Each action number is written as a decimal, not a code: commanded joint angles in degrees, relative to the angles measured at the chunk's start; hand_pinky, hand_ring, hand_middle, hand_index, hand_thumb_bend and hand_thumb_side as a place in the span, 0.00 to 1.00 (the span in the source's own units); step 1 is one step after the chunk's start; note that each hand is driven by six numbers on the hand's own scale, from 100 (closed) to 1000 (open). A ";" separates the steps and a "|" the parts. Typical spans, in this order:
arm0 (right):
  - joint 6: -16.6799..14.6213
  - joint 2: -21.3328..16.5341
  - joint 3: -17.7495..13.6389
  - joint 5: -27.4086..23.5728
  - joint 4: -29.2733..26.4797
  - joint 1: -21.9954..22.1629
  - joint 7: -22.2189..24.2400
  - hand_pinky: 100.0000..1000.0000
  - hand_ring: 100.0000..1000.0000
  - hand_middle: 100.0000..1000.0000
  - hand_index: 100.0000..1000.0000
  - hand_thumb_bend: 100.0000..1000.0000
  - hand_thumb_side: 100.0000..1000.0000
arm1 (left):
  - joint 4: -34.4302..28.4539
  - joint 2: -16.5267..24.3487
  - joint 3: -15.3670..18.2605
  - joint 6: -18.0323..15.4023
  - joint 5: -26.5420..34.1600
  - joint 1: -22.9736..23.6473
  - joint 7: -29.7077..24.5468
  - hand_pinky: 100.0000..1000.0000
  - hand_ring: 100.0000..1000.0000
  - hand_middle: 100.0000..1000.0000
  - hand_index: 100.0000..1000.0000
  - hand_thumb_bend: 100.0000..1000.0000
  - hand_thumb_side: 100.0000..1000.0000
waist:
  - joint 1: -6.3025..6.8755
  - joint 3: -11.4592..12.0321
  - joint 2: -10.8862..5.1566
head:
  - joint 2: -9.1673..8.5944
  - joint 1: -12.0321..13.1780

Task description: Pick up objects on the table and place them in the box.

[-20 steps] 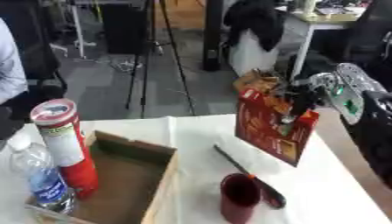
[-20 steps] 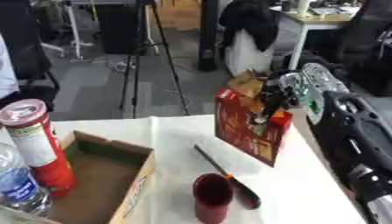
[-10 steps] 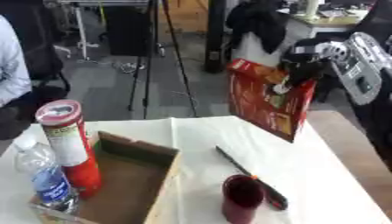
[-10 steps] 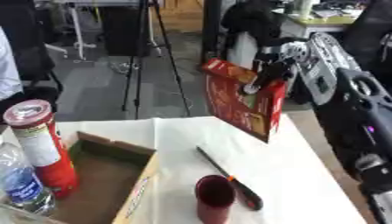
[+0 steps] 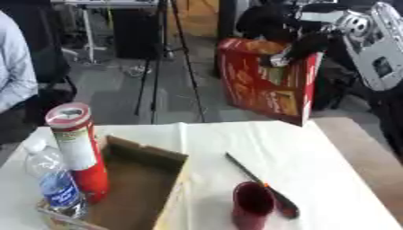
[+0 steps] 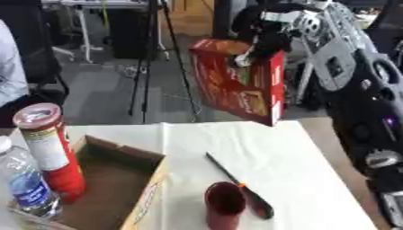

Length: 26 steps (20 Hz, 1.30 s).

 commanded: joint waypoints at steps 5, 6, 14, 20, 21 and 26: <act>4.39 3.55 -1.02 -6.61 -6.13 -1.79 -4.77 0.08 0.14 0.24 0.37 0.52 0.40 | -0.85 0.14 -0.28 -0.09 0.46 -0.61 -0.42 0.89 0.71 0.75 0.71 0.00 0.98 | -0.28 0.63 -1.64 | -0.38 0.02; 4.65 4.25 -0.95 -7.08 -6.59 -1.79 -5.12 0.08 0.14 0.24 0.37 0.53 0.40 | -0.85 0.10 -0.31 -0.09 0.50 -0.62 -0.45 0.89 0.71 0.75 0.71 0.00 0.98 | -0.33 0.75 -1.66 | -0.43 0.00; 5.05 9.45 0.49 -8.51 -8.71 -2.75 -5.26 0.08 0.15 0.24 0.37 0.52 0.40 | -0.85 -0.21 -0.61 -0.18 0.81 -0.63 -0.80 0.90 0.71 0.75 0.70 0.00 0.99 | -0.94 1.78 -1.76 | -0.58 -0.18; 4.91 12.98 1.15 -8.18 -9.92 -1.97 -5.20 0.08 0.14 0.24 0.37 0.52 0.40 | -0.85 -0.45 -0.76 -0.20 1.07 -0.68 -1.05 0.90 0.71 0.75 0.70 0.00 0.99 | -1.12 2.63 -1.66 | -0.60 -0.25; 4.82 14.07 1.06 -8.25 -10.37 -1.32 -5.55 0.08 0.14 0.24 0.37 0.54 0.40 | -0.85 -0.54 -0.80 -0.21 1.12 -0.71 -1.08 0.90 0.71 0.75 0.70 0.00 0.99 | -1.06 2.90 -1.54 | -0.73 -0.31; 4.31 19.53 0.93 -7.98 -14.05 3.76 -9.58 0.08 0.14 0.23 0.37 0.55 0.41 | -0.85 -0.93 -0.95 -0.30 1.43 -0.82 -1.22 0.90 0.71 0.75 0.70 0.00 0.99 | -0.59 3.86 -1.10 | -1.13 -0.49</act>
